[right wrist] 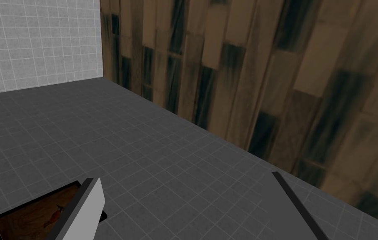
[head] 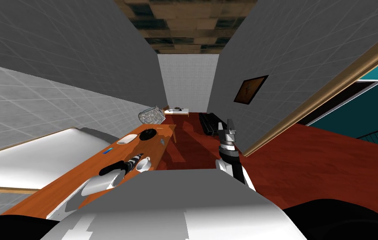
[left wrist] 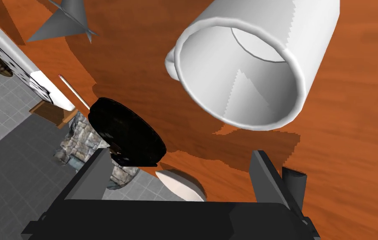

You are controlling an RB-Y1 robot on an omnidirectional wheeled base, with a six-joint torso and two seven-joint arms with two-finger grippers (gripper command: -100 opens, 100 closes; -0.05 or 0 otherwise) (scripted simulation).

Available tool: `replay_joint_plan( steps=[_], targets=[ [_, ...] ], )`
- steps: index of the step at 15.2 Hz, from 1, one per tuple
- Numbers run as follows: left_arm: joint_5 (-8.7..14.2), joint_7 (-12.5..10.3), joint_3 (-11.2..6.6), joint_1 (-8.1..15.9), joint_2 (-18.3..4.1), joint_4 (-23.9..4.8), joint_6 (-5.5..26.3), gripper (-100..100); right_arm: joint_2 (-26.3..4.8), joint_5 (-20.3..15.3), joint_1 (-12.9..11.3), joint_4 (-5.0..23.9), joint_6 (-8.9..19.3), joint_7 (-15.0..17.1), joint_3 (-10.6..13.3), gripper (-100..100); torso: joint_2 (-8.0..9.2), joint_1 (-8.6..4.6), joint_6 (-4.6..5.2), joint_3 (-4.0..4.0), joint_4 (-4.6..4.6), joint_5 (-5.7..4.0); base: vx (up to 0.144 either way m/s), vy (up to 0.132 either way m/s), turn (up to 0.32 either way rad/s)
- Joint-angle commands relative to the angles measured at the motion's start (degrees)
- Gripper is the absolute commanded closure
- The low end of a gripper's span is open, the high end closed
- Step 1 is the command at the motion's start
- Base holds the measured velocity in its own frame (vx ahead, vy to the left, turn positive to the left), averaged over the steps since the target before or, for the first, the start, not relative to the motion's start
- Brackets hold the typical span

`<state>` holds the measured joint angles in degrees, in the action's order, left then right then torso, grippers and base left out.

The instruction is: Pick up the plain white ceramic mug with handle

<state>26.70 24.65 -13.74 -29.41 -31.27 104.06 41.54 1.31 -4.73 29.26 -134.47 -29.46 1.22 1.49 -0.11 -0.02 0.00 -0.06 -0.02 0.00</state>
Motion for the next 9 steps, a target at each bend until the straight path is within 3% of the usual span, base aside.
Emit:
replay_joint_plan(
  steps=[1,9],
  targets=[
    [0.55,0.3,-0.33,0.04,-0.35,-0.39,2.23,-100,0.0,0.0,0.0,0.0,0.0,0.0,0.0,0,0.0,0.0,0.0,0.0,0.0,0.0,0.019,-0.001,-0.017],
    [3.65,2.56,-2.14,-0.09,-1.45,-3.92,11.34,-100,0.0,0.0,0.0,0.0,0.0,0.0,0.0,0,0.0,0.0,0.0,0.0,0.0,0.0,0.025,-0.003,-0.05]
  ],
)
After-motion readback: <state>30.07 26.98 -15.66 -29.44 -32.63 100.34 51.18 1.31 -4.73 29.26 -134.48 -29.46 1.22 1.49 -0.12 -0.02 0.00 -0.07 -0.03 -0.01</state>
